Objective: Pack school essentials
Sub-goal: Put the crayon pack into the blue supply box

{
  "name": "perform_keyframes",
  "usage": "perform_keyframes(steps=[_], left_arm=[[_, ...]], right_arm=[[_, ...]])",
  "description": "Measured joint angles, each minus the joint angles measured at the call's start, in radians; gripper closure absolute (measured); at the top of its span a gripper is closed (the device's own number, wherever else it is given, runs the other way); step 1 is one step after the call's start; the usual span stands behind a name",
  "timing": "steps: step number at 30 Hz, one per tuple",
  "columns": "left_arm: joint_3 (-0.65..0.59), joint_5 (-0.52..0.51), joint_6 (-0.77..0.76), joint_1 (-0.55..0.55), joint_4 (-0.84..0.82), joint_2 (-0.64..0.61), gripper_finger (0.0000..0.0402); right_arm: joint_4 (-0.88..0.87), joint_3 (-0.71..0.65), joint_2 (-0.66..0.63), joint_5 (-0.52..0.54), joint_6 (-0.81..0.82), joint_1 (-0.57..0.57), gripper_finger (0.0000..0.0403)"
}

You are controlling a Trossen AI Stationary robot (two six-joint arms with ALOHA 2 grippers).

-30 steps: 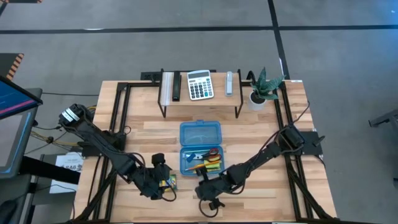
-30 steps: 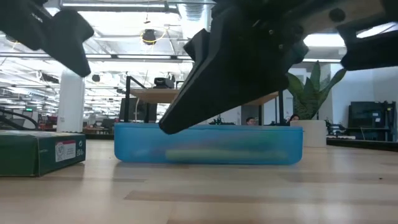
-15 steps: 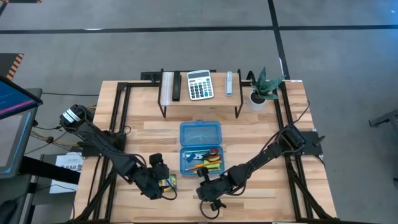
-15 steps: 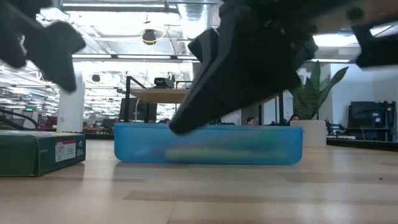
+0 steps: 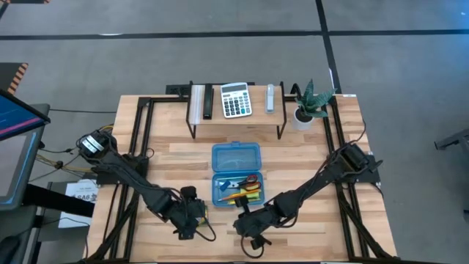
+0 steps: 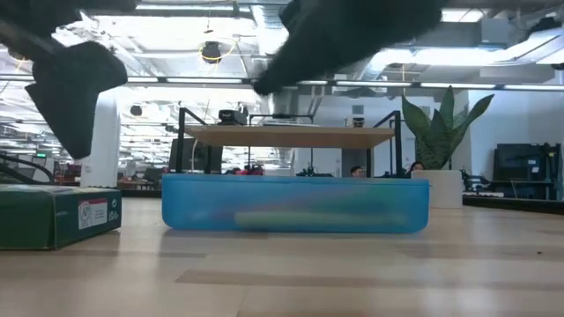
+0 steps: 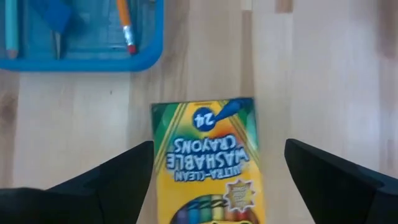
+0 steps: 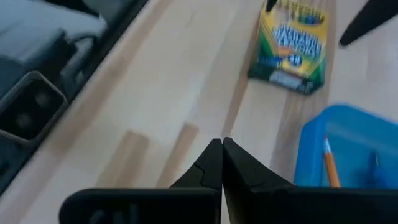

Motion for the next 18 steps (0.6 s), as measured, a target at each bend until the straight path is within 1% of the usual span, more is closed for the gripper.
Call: perform_keyframes(steps=[2, 7, 14, 18], left_arm=[[0.002, 0.007, -0.005, 0.001, -0.016, 0.000, 0.0049], [0.001, 0.027, -0.040, 0.007, -0.070, 0.005, 0.0039], [0.001, 0.068, -0.059, 0.020, -0.039, 0.005, 0.0030], [0.001, 0.040, -0.036, 0.021, -0.041, 0.005, 0.0030]], right_arm=[[0.021, 0.003, -0.003, 0.000, -0.001, 0.000, 0.0382], [0.002, 0.001, -0.004, 0.000, 0.000, 0.004, 0.0381], [0.001, 0.001, -0.004, 0.000, 0.001, 0.006, 0.0377], [0.001, 0.001, -0.004, 0.000, 0.001, 0.005, 0.0377]])
